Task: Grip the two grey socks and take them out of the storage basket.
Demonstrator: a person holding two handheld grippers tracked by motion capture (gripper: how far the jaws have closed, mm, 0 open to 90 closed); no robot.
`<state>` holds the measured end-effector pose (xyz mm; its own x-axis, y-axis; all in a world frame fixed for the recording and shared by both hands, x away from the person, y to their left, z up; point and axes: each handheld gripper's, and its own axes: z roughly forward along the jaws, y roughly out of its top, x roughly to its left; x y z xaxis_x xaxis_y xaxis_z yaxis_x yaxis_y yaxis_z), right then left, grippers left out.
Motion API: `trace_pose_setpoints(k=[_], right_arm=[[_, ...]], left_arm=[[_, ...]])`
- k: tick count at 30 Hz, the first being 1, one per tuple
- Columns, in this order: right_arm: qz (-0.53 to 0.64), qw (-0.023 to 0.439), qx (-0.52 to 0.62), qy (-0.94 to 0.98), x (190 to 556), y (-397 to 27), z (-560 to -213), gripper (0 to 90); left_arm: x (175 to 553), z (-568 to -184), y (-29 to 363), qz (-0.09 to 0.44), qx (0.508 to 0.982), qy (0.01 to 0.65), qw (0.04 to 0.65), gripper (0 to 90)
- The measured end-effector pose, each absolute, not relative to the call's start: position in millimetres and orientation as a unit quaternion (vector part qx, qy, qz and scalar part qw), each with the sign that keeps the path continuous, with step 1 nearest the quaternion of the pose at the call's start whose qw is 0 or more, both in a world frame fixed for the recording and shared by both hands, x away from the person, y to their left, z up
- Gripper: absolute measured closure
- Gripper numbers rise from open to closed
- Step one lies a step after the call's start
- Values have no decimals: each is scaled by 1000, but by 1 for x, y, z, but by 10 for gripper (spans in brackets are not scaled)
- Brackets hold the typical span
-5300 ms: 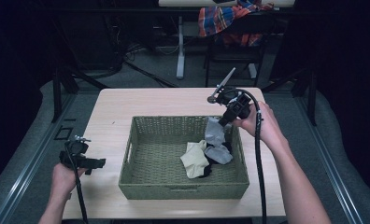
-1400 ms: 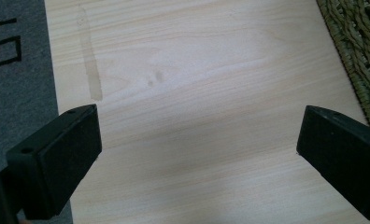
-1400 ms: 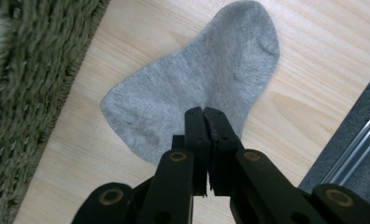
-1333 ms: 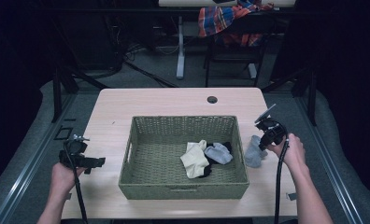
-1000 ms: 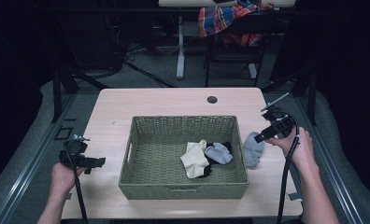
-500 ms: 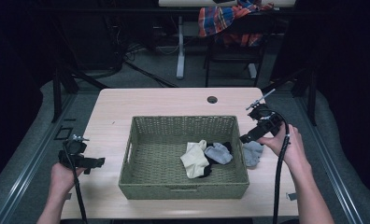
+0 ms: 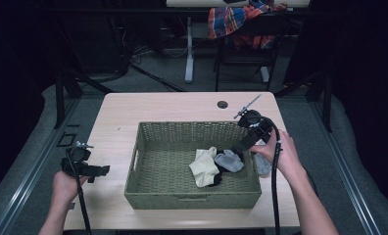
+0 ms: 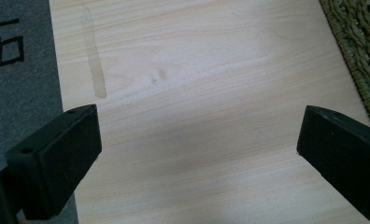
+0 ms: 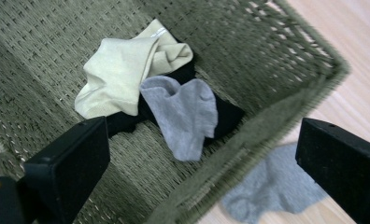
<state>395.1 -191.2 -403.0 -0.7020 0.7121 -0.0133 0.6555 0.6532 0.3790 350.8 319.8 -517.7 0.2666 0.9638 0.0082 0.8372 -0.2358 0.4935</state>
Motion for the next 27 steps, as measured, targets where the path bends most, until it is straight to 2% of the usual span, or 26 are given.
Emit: trace_pose_setpoints(k=[16,27], right_arm=[[126,35,361,923,418,-157,-438,29],[85,17,368,926,419,-144,-468,124]], left_arm=[[352,-518,318,155,773,582,200,2],[351,-516,316,157,773,579,207,2]])
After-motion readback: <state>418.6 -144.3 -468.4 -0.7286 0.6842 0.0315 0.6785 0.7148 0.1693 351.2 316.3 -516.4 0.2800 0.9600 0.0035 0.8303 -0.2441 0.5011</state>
